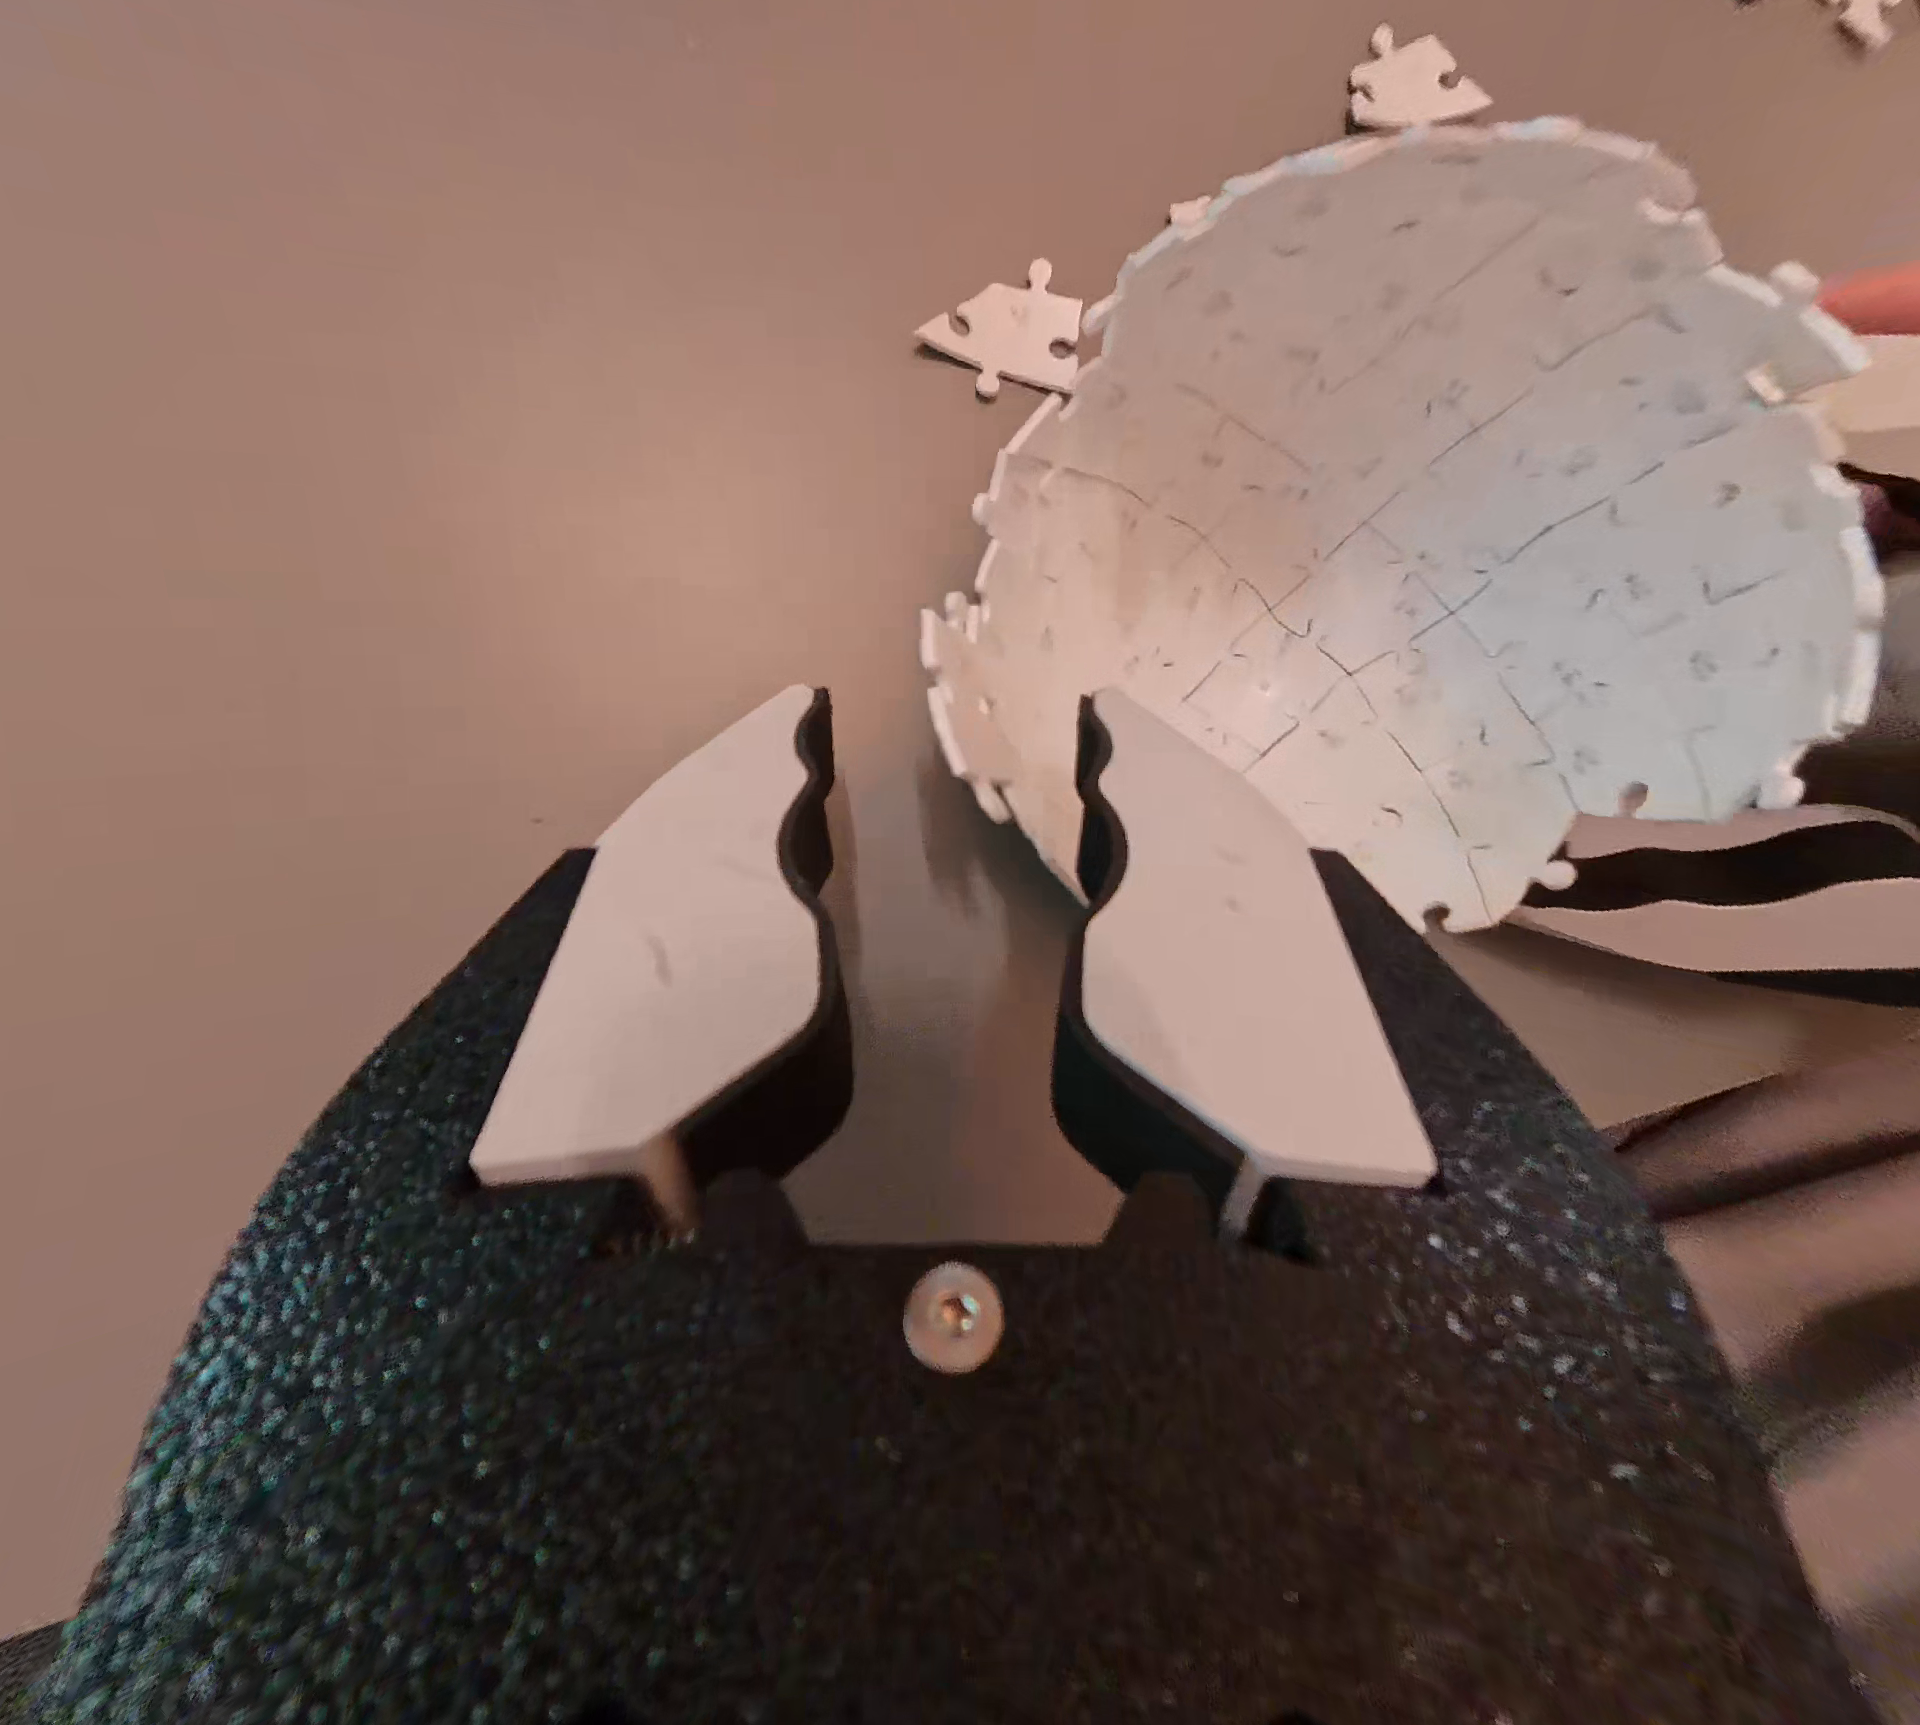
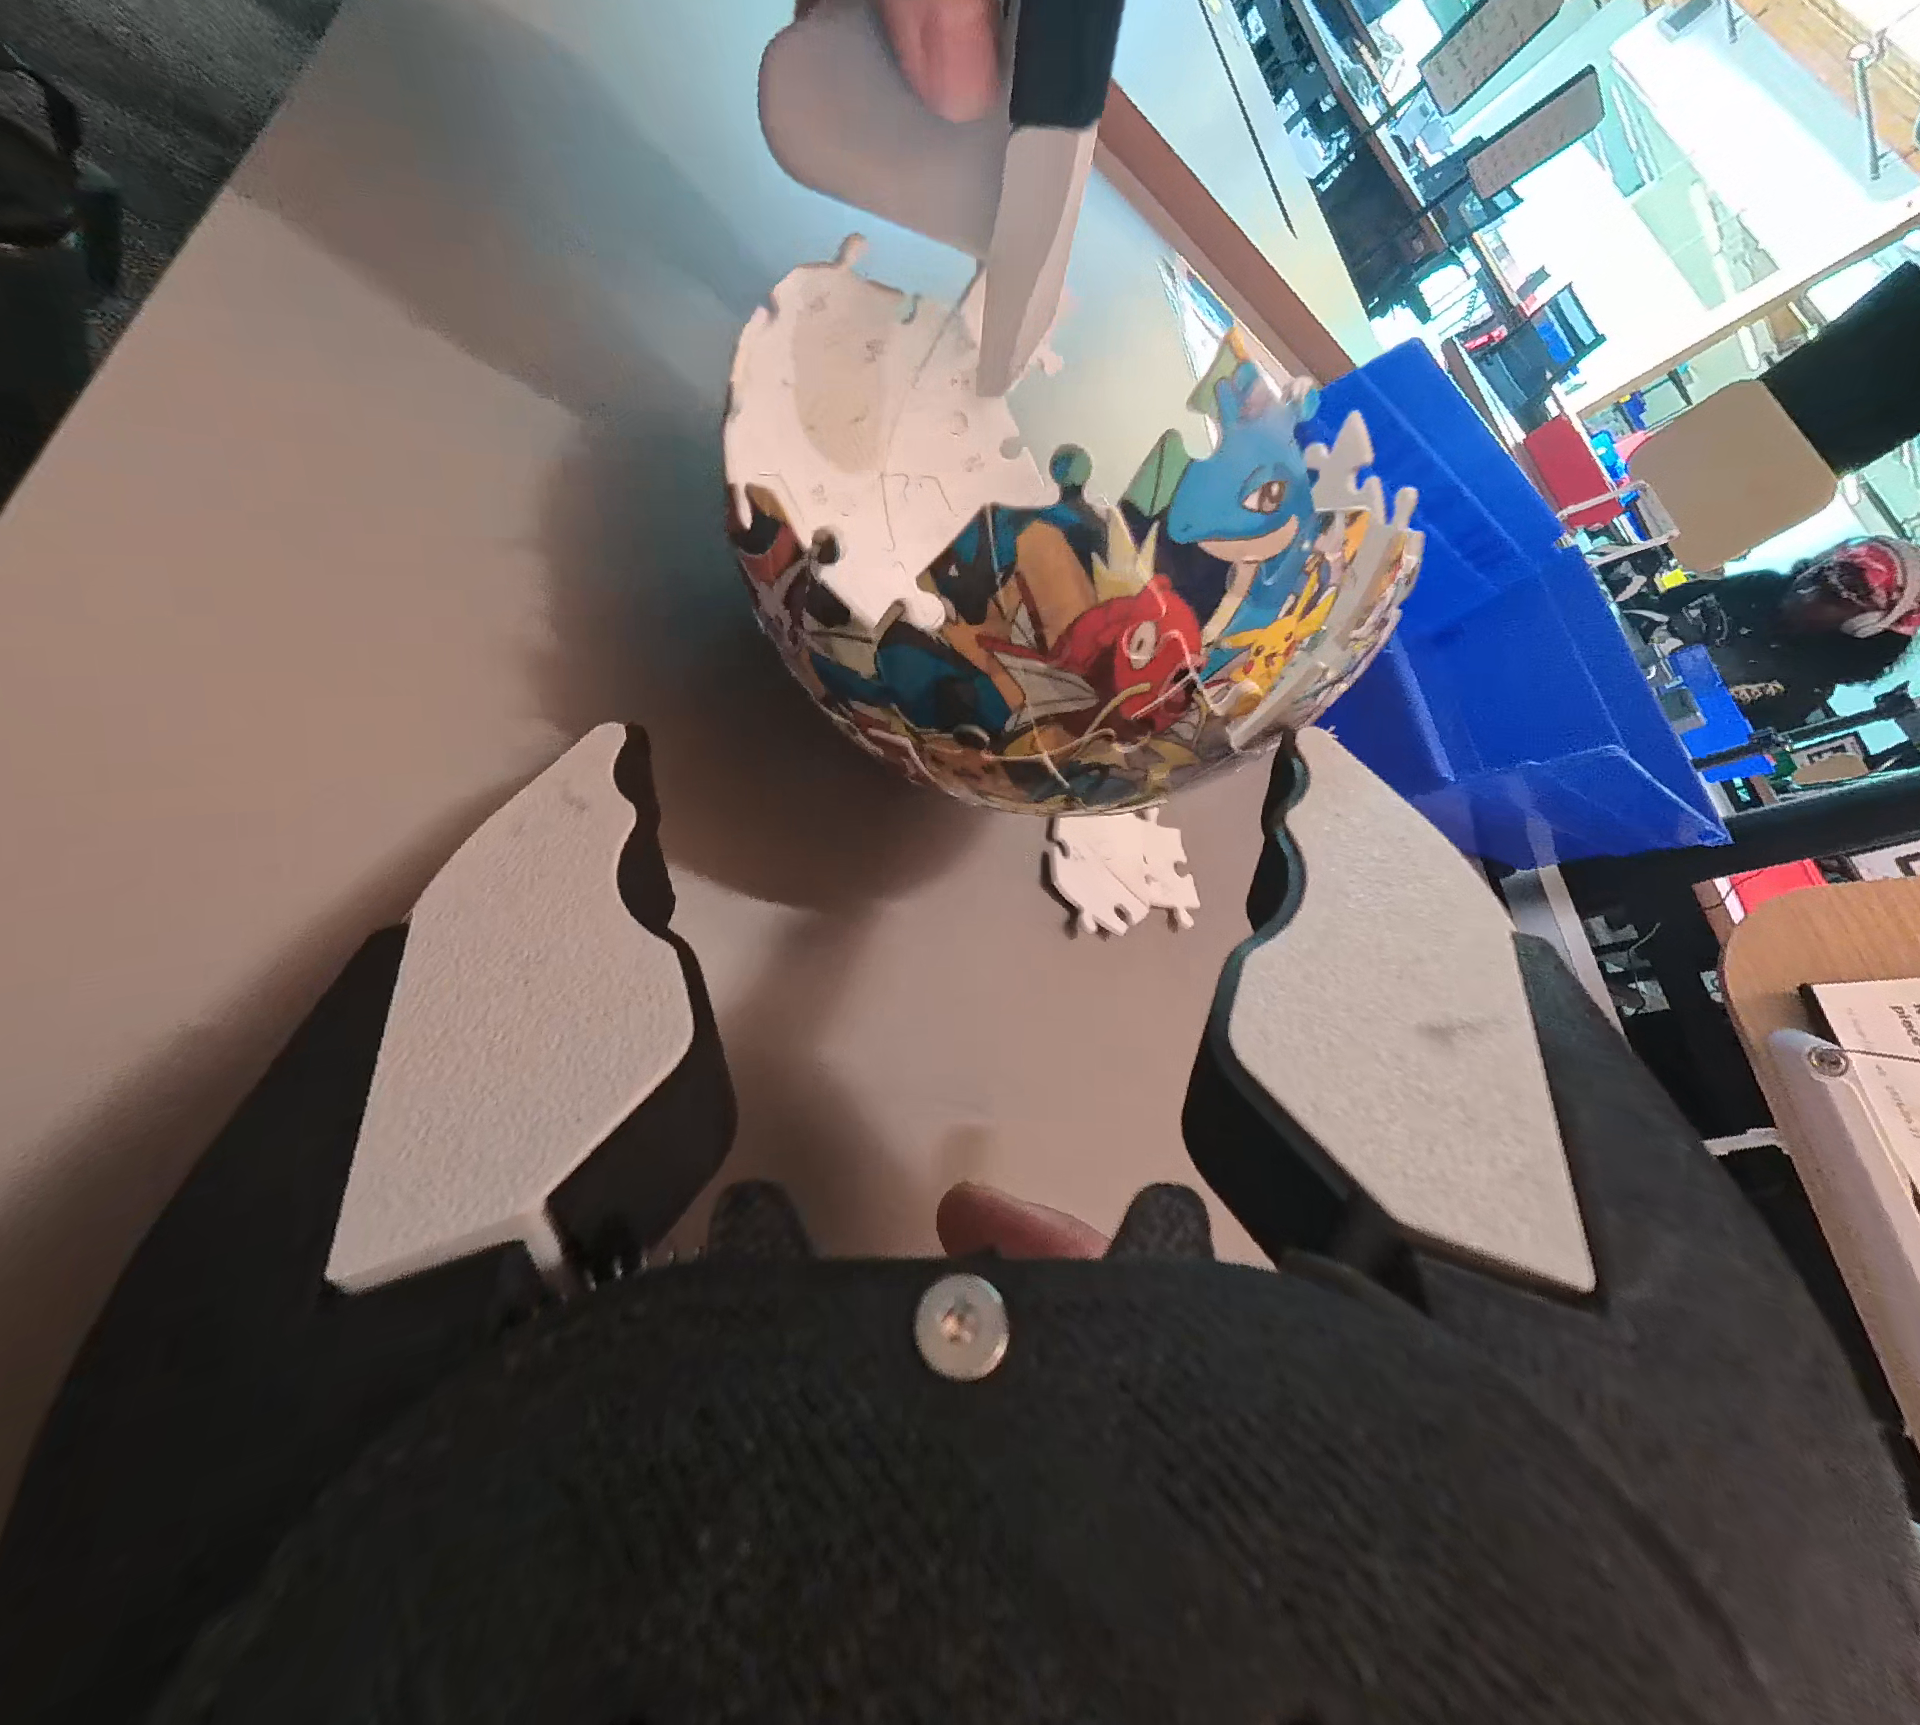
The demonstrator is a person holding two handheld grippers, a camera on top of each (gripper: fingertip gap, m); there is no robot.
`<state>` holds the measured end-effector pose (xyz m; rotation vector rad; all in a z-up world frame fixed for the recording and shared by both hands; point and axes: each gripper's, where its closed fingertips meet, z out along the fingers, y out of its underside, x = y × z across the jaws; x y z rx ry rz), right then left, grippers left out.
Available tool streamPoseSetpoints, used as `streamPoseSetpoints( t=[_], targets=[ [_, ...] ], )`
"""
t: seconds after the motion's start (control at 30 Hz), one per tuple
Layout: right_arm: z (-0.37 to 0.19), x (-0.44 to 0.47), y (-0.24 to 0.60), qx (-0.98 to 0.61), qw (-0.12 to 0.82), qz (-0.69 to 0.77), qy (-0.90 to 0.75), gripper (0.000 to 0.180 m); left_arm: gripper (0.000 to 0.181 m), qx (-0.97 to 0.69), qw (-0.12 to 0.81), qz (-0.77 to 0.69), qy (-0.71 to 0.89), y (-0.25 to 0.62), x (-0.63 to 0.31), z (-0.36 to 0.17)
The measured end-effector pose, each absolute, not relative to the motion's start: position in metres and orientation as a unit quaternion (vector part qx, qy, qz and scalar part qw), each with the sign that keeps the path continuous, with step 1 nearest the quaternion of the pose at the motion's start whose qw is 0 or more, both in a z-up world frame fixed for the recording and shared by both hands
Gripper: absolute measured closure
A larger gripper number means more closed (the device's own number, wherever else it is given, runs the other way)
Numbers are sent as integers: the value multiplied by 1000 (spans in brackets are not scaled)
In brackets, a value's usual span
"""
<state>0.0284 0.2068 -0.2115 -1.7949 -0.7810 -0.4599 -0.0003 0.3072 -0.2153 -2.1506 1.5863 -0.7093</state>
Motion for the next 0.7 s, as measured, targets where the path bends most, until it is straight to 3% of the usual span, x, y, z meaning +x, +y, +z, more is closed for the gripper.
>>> streamPoseSetpoints(
  t=[0.17,0.5,0.7],
  targets=[
    [-211,25,205,-746,533,-211,-340,72,160,-761,196,-223,577,308,2,-218],
    [-210,24,204,-741,540,-208,-339,74,168,-748,198,-218,595,313,22,-219],
    [-210,23,204,-740,542,-206,-340,76,161,-739,195,-183,619,320,25,-219]
  ],
)
